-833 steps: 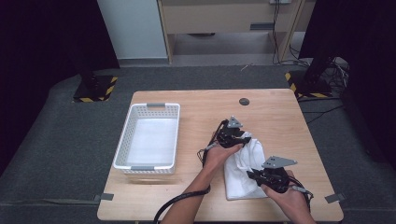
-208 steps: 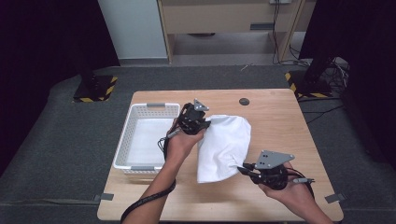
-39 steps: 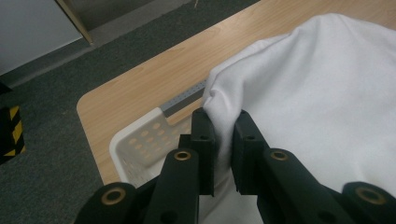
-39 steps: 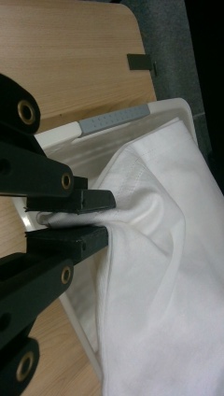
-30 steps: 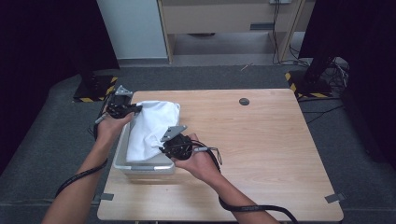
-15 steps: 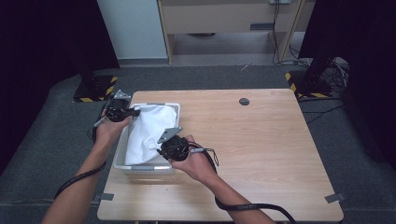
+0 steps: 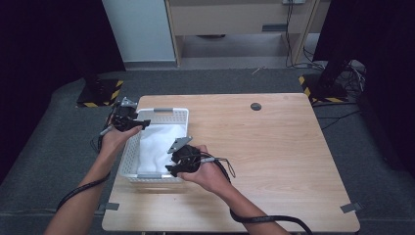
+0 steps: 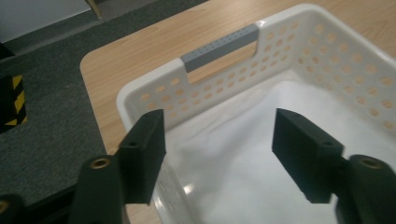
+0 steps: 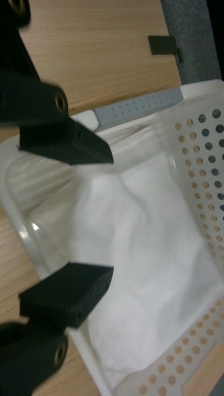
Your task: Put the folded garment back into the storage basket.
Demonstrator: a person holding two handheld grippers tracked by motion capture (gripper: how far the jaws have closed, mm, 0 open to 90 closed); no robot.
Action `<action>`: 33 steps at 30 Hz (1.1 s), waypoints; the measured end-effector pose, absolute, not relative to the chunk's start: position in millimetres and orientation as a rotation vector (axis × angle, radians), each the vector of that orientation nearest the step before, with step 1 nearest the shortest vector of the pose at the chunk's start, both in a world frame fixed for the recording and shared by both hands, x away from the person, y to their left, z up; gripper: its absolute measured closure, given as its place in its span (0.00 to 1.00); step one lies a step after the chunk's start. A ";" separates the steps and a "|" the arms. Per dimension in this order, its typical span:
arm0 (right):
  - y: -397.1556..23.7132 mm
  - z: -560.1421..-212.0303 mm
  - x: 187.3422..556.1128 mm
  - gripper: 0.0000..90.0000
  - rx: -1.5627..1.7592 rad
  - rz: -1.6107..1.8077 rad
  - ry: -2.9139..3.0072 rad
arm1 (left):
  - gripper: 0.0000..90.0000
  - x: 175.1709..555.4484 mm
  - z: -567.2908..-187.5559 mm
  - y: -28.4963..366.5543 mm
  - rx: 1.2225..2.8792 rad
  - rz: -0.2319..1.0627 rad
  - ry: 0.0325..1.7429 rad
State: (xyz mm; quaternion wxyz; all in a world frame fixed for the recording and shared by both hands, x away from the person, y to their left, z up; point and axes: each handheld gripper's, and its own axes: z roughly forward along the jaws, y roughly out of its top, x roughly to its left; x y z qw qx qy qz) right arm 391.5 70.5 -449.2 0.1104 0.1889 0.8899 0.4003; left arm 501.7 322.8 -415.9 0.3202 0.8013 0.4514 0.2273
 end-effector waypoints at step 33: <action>10.5 -435.6 388.3 0.05 0.515 1.196 2.609 | 0.04 452.9 -412.6 233.5 2.188 0.520 1.174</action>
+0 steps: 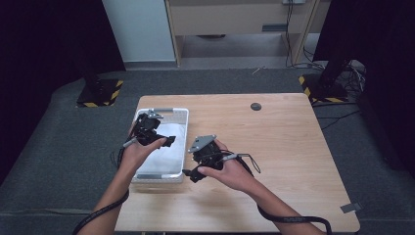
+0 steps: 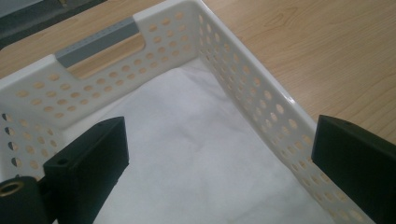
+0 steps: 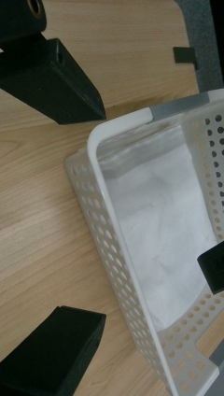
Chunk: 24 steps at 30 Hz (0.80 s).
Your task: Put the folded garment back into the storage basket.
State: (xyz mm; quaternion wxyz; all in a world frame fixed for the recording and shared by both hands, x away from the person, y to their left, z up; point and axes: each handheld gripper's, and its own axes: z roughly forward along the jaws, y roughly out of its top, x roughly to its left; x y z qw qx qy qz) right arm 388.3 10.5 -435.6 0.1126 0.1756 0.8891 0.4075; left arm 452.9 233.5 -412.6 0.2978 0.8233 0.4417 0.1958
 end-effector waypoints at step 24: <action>-31.6 -426.2 387.1 0.04 0.566 1.188 2.587 | 0.04 419.3 -390.9 209.4 2.177 0.558 1.133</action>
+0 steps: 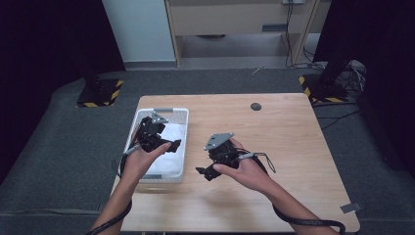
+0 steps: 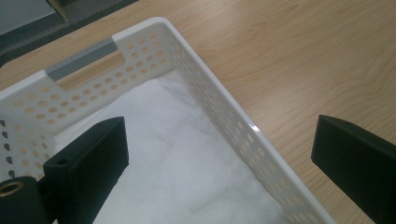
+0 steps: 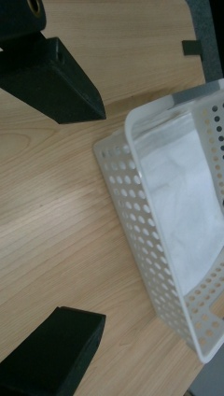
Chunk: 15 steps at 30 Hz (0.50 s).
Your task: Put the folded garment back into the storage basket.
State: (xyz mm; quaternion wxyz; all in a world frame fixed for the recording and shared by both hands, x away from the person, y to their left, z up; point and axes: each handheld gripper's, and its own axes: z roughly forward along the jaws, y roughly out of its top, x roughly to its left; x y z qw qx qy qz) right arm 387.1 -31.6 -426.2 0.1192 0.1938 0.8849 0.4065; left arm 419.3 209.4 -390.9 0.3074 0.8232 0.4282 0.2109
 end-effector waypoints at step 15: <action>-83.1 -432.3 381.5 0.04 0.681 1.177 2.534 | 0.04 406.3 -387.1 178.2 2.190 0.545 1.059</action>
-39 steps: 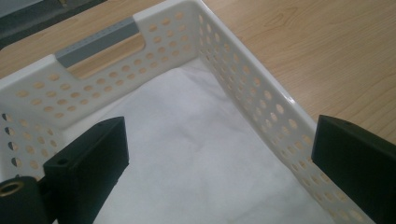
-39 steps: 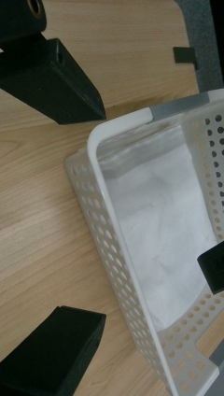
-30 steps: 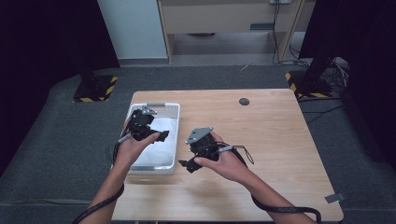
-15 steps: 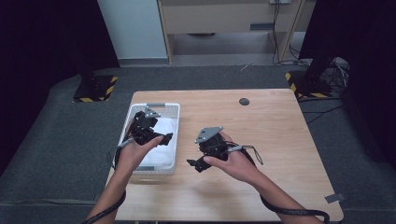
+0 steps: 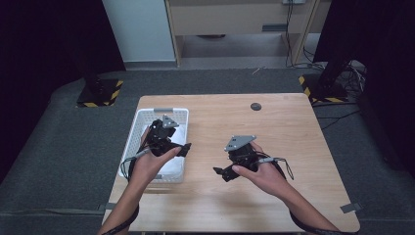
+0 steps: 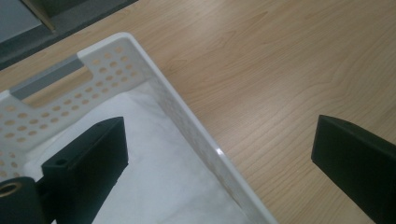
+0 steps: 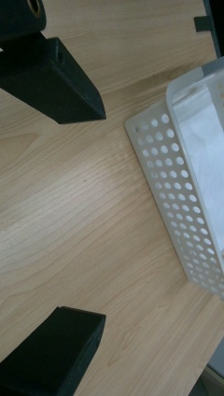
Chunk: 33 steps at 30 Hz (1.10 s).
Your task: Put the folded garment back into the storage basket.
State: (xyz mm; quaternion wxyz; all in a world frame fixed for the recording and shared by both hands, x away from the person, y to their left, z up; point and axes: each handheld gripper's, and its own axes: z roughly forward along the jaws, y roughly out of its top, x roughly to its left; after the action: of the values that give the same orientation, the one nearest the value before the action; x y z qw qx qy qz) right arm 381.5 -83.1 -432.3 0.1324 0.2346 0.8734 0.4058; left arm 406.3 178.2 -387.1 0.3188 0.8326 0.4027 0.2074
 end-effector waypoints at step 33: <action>-163.3 -456.5 375.1 0.04 0.889 1.175 2.453 | 0.04 401.4 -402.1 115.3 2.244 0.498 0.941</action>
State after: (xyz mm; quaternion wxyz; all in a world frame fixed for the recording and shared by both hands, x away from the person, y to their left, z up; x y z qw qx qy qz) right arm 375.1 -163.3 -456.5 0.1397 0.3075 0.8488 0.4067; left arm 401.4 115.3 -402.1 0.3228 0.8551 0.3587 0.1896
